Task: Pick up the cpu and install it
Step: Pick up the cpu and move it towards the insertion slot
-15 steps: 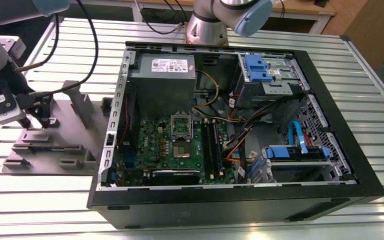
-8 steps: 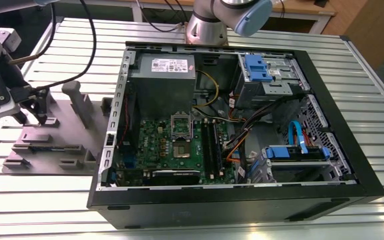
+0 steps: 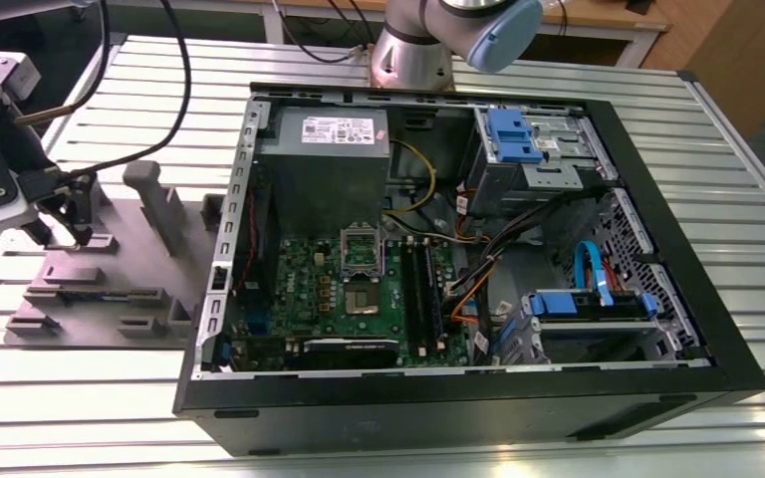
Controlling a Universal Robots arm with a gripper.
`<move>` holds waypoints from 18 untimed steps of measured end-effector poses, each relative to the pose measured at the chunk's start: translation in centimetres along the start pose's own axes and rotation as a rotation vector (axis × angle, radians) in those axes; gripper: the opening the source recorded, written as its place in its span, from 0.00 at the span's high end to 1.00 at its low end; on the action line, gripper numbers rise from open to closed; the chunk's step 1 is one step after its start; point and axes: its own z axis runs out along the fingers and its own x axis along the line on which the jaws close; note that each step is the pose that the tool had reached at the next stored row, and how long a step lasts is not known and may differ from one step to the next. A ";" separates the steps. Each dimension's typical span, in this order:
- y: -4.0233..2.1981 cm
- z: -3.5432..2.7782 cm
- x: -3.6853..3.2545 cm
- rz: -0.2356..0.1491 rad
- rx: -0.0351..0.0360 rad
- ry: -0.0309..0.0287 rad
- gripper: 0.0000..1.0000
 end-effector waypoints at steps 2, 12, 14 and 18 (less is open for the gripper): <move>0.00 -0.01 0.00 0.000 0.0000 -0.0001 0.53; 0.01 -0.57 -0.01 0.000 -0.0001 -0.0002 0.53; 0.01 -0.58 0.00 0.000 0.0000 -0.0001 0.53; 0.01 -0.61 0.00 0.000 0.0001 0.0000 0.53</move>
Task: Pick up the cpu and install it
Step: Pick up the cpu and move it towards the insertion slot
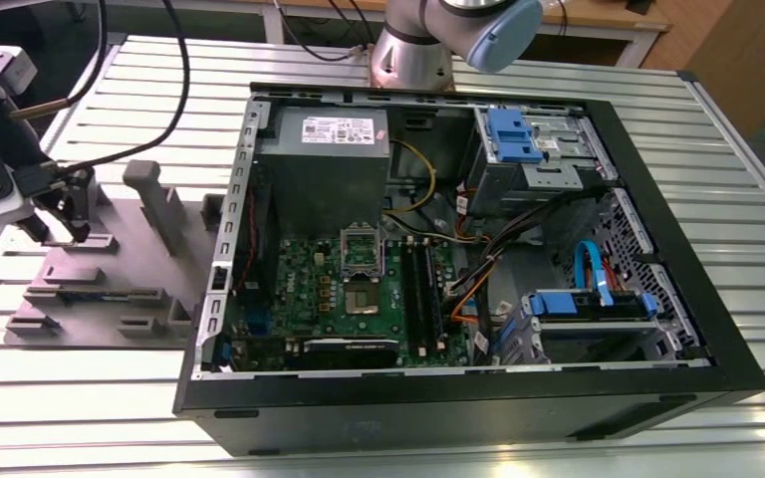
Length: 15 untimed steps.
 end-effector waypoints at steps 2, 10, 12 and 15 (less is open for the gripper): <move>0.00 -0.14 0.00 0.000 0.0002 0.0003 0.53; 0.01 -1.08 0.00 0.000 0.0000 0.0000 0.53; 0.02 -1.20 -0.01 0.000 -0.0002 -0.0001 0.53; 0.02 -1.22 -0.01 0.000 -0.0001 0.0000 0.53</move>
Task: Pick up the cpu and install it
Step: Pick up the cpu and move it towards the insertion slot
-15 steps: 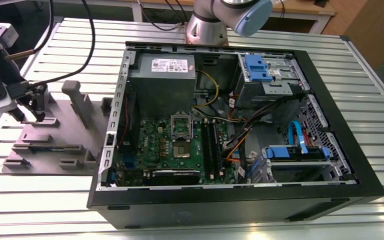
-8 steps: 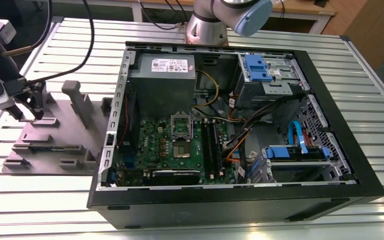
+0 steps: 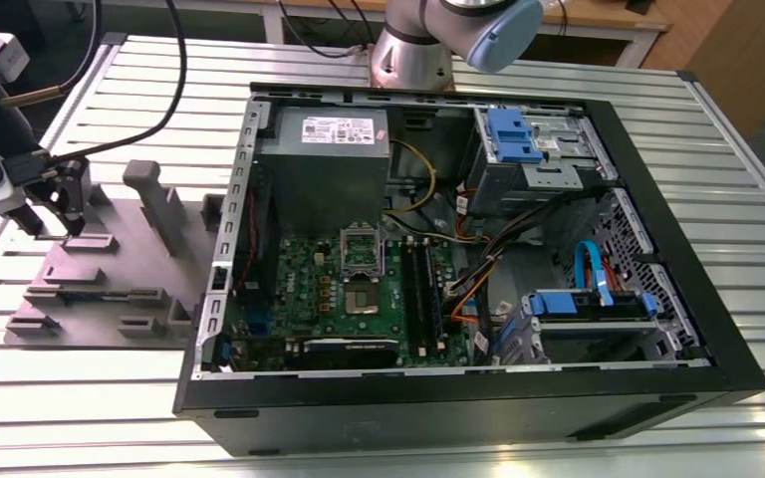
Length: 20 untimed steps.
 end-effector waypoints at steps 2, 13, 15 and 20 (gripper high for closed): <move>0.00 -0.01 0.00 0.000 0.0000 0.0000 0.53; 0.01 -0.63 0.00 0.000 -0.0002 0.0001 0.53; 0.01 -0.87 -0.01 0.000 -0.0003 0.0000 0.53; 0.02 -1.41 -0.01 0.000 -0.0004 -0.0001 0.53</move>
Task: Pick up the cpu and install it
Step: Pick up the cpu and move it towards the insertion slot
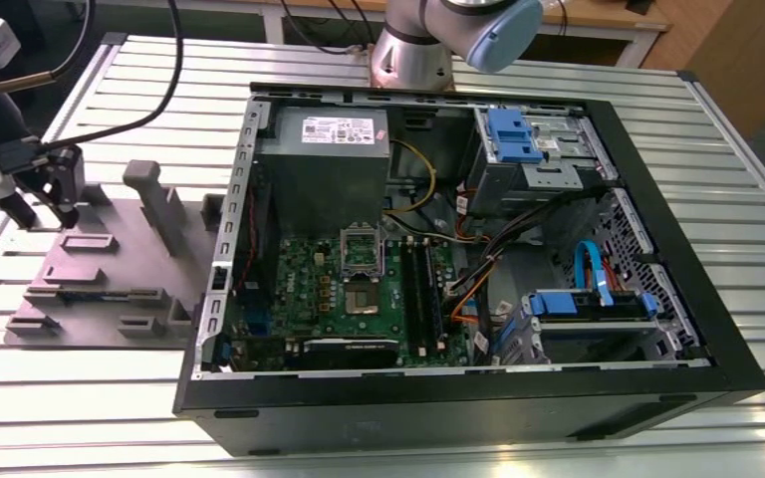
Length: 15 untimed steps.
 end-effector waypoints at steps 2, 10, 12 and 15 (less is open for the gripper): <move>0.00 -0.26 0.00 0.000 0.0001 0.0001 0.53; 0.00 -0.28 0.00 0.000 0.0001 0.0000 0.53; 0.00 -0.29 0.00 0.000 0.0001 0.0001 0.53; 0.00 -0.43 0.00 0.000 0.0003 0.0004 0.53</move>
